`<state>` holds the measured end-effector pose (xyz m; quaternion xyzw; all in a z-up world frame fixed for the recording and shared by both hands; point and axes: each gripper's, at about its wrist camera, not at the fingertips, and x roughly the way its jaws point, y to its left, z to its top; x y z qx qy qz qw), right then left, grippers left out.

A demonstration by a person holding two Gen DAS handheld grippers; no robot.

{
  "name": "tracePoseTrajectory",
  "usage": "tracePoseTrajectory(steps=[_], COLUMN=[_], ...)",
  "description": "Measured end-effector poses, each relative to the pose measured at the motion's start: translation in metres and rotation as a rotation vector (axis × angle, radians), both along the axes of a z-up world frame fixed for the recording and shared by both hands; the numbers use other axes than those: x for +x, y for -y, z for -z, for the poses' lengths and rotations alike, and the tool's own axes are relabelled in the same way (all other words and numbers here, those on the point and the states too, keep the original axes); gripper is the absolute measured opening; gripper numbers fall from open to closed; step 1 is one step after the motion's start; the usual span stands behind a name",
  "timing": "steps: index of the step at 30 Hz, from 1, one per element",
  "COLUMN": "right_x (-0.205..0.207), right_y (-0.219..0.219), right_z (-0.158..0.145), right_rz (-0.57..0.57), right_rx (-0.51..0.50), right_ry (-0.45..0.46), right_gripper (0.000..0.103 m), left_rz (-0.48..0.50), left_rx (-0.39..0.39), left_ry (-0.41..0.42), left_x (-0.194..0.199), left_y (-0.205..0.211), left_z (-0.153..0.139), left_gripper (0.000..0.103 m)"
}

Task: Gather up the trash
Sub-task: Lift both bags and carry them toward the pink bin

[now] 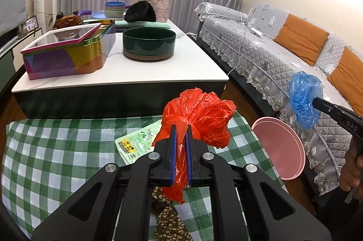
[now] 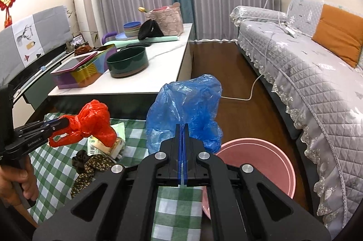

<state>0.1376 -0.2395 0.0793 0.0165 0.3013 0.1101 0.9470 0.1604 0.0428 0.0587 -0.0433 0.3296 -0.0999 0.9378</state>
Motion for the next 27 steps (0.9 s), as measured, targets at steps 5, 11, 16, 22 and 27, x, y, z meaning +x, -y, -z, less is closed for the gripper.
tracePoseTrajectory(steps=[5, 11, 16, 22, 27], right_x=[-0.002, -0.003, -0.004, -0.005, -0.005], right_y=[0.016, 0.035, 0.052, 0.066, 0.077], right_z=[-0.002, 0.000, 0.002, 0.004, 0.008], right_rz=[0.027, 0.064, 0.095, 0.121, 0.141], right_rx=[0.010, 0.016, 0.019, 0.005, 0.001], right_ry=[0.009, 0.013, 0.013, 0.015, 0.009], right_gripper=[0.001, 0.001, 0.001, 0.001, 0.001], left_rz=[0.015, 0.042, 0.064, 0.089, 0.114], left_rx=[0.006, 0.005, 0.000, -0.003, -0.001], left_ry=[0.001, 0.007, 0.011, 0.006, 0.007], left_x=[0.004, 0.010, 0.015, 0.021, 0.023], left_y=[0.013, 0.033, 0.049, 0.067, 0.084], left_z=[0.003, 0.004, 0.004, 0.008, 0.009], left_gripper=[0.007, 0.007, 0.007, 0.007, 0.007])
